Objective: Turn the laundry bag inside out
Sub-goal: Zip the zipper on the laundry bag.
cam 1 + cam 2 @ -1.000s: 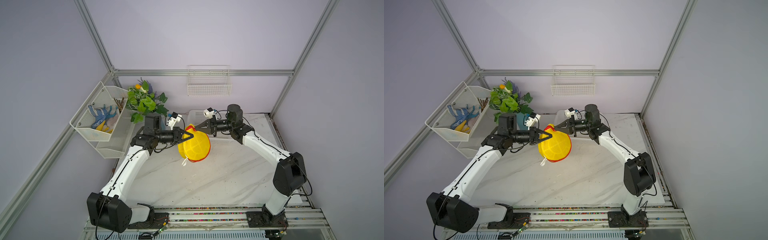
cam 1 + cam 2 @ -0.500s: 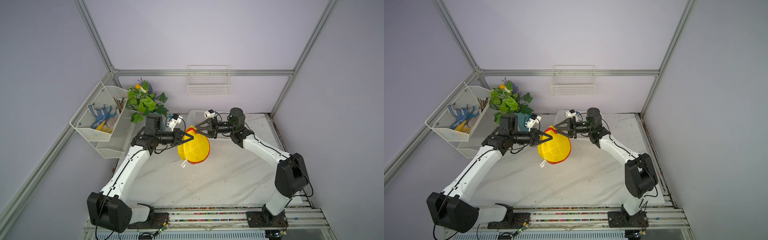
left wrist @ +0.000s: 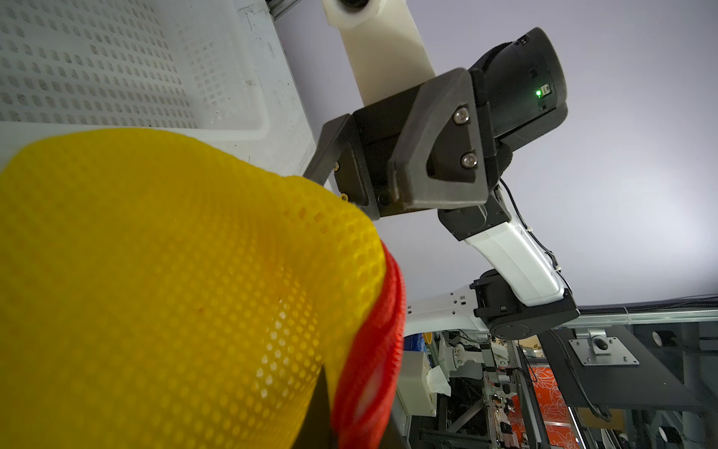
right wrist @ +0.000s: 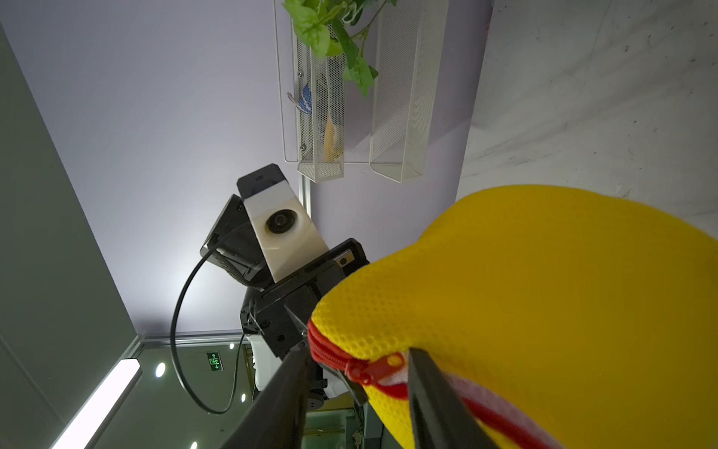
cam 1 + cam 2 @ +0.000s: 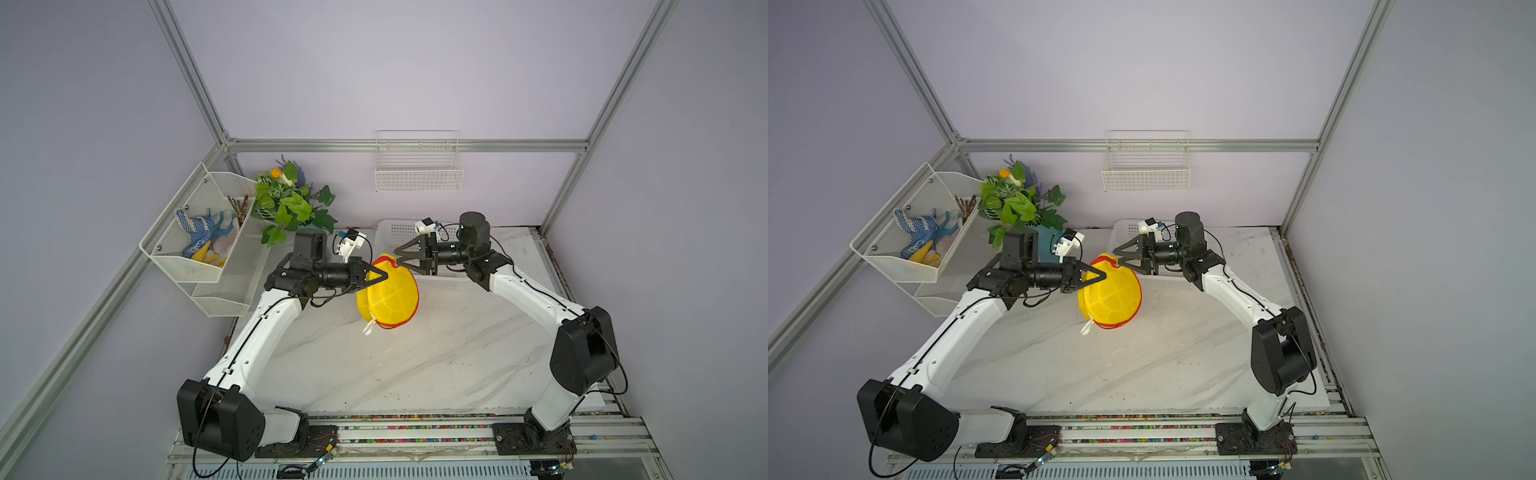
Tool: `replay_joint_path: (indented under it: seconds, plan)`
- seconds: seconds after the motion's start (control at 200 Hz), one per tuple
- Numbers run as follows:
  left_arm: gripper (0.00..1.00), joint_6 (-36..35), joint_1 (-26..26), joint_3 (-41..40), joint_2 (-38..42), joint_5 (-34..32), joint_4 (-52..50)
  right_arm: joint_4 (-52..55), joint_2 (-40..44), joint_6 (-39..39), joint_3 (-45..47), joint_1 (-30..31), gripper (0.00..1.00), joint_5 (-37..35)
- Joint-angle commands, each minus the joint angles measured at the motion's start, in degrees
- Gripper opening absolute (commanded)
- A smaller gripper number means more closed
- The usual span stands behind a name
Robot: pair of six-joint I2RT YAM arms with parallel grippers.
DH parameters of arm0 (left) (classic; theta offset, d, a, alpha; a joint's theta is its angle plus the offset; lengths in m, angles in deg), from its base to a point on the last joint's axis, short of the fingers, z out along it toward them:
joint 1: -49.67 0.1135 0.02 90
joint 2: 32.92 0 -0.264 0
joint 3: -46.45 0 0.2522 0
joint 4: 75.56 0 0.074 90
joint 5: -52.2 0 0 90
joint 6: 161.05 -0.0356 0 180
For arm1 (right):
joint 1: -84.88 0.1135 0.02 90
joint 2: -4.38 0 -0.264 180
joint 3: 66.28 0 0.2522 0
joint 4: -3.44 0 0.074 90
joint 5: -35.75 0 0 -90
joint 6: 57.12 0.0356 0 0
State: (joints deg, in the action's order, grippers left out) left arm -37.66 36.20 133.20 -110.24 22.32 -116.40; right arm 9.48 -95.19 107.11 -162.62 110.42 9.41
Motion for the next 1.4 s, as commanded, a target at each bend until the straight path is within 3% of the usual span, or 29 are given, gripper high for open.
replay_joint_path:
  seconds: [0.0,0.395,0.695,0.825,1.035,1.12,1.27,1.395]
  plan:
    - [0.00,-0.96,-0.33,4.26,-0.18,1.96,1.83,-1.47,-2.41,0.85,-1.58,1.37,0.47,-1.03]
    - [0.00,-1.24,-0.32,5.21,-1.60,1.76,2.62,-12.11,0.00,10.35,5.19,3.17,0.47,4.19]
    - [0.00,-0.87,-0.40,5.93,-1.96,1.76,2.82,-3.15,2.38,4.52,9.88,2.83,0.47,4.07]
    - [0.00,-0.54,-0.51,5.71,-1.70,1.76,2.83,-15.56,-0.18,12.62,9.04,3.00,0.47,2.28]
    - [0.00,-0.53,-0.50,5.93,-1.43,1.67,2.76,-48.13,-5.30,37.69,11.83,4.00,0.47,-1.12]
    - [0.00,-0.70,-0.57,5.93,-1.58,1.58,2.73,-54.97,-7.38,43.00,12.32,4.56,0.47,-2.05]
    - [0.00,-0.78,-0.59,6.55,-2.02,1.71,2.88,-47.23,-7.24,37.09,13.60,4.66,0.47,-2.06]
    - [0.00,-0.73,-0.63,6.91,-1.92,1.59,2.82,-32.68,-5.41,25.62,14.06,3.45,0.48,-3.00]
